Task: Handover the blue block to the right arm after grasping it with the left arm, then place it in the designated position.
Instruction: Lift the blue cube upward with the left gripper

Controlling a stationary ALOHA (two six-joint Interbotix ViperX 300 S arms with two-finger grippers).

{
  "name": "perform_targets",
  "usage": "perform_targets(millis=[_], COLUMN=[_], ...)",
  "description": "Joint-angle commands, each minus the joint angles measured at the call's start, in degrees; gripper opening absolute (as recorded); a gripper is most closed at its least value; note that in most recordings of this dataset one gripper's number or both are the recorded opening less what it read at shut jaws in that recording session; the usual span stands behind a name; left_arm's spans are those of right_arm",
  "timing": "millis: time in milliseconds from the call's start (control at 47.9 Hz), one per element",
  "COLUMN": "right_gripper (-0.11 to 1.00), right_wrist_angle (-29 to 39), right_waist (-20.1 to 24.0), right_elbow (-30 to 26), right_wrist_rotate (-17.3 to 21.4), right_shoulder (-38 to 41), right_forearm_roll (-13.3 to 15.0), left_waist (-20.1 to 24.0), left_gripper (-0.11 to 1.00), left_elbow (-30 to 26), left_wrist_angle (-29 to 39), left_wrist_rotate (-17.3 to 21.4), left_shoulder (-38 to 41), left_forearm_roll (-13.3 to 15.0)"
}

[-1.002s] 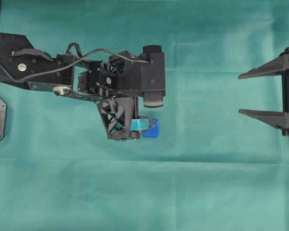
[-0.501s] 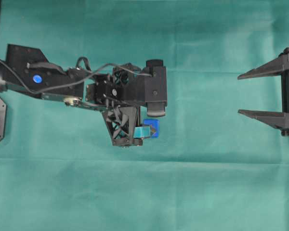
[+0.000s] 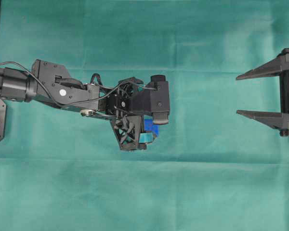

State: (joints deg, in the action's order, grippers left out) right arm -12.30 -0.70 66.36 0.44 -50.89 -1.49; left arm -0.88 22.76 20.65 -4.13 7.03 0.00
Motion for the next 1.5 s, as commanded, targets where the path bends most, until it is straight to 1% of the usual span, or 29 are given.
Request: perform_targets(millis=[0, 188, 626, 814, 1023, 1086, 1128, 1169, 1295, 1316, 1483], right_gripper=[0.95, 0.95, 0.95, 0.95, 0.95, 0.95, 0.95, 0.95, 0.95, 0.95, 0.95], right_wrist_angle=[-0.18, -0.18, -0.18, -0.18, -0.18, -0.18, -0.18, -0.18, -0.18, -0.18, -0.09], right_waist=[-0.09, -0.09, -0.09, -0.09, -0.09, -0.09, -0.09, -0.09, -0.09, -0.09, -0.09], right_elbow=[-1.32, -1.32, -1.23, -1.14, -1.23, -1.23, -1.23, -1.23, -1.23, -1.23, -1.23], right_wrist_rotate=[0.00, 0.00, 0.00, 0.00, -0.09, -0.09, -0.09, -0.09, -0.09, -0.09, -0.09], right_shoulder=[0.53, 0.70, 0.88, 0.97, 0.97, 0.97, 0.97, 0.97, 0.97, 0.97, 0.97], right_forearm_roll=[0.09, 0.09, 0.09, 0.09, 0.18, 0.09, 0.09, 0.18, 0.09, 0.09, 0.18], left_waist=[0.26, 0.26, 0.62, 0.62, 0.62, 0.62, 0.62, 0.62, 0.62, 0.62, 0.62], left_gripper=[1.00, 1.00, 1.00, 1.00, 0.98, 0.95, 0.90, 0.82, 0.47, 0.46, 0.47], left_elbow=[0.18, 1.76, 2.29, 2.81, 2.90, 2.72, 2.72, 2.64, 2.55, 2.55, 2.64], left_wrist_angle=[-1.67, -4.66, -9.32, -10.72, -10.63, -10.63, -10.63, -10.63, -10.63, -10.63, -10.46], left_wrist_rotate=[0.09, 0.09, 0.09, 0.09, 0.09, 0.09, 0.09, 0.18, 0.44, 0.44, 0.26], left_shoulder=[-0.35, 1.05, 7.65, 8.17, 8.17, 8.17, 8.17, 8.26, 8.17, 8.17, 8.09], left_forearm_roll=[-0.18, -0.09, -0.18, -0.18, -0.09, -0.18, -0.18, -0.09, -0.09, -0.09, -0.18])
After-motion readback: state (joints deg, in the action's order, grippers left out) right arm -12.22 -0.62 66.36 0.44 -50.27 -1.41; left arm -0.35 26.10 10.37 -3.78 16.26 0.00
